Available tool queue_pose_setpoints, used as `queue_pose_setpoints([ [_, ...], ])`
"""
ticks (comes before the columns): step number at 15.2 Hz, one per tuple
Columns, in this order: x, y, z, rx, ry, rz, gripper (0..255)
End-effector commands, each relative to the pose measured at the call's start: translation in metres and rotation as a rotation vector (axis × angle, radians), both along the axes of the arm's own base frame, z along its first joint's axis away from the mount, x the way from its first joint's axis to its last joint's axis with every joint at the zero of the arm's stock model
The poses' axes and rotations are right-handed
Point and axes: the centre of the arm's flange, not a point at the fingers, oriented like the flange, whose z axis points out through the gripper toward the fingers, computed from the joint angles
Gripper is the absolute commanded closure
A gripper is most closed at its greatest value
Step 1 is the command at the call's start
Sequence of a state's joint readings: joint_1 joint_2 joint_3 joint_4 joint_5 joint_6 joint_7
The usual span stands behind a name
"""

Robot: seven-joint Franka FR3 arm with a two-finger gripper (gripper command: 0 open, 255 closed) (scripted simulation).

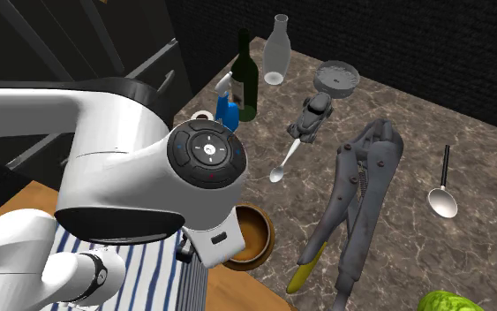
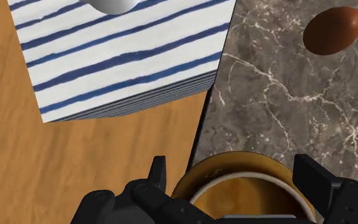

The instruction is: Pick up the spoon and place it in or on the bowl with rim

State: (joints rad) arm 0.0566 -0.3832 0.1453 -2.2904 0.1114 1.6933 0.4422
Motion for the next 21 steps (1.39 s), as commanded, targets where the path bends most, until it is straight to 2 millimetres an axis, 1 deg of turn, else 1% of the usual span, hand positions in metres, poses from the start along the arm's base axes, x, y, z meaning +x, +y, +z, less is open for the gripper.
queue_pose_setpoints([
  [1, 0.014, 0.021, -0.007, -0.006, 0.004, -0.012, 0],
  [11, 0.102, 0.114, -0.055, -0.037, 0.024, -0.067, 0],
  [21, 0.193, 0.200, -0.107, -0.069, 0.044, -0.123, 0],
])
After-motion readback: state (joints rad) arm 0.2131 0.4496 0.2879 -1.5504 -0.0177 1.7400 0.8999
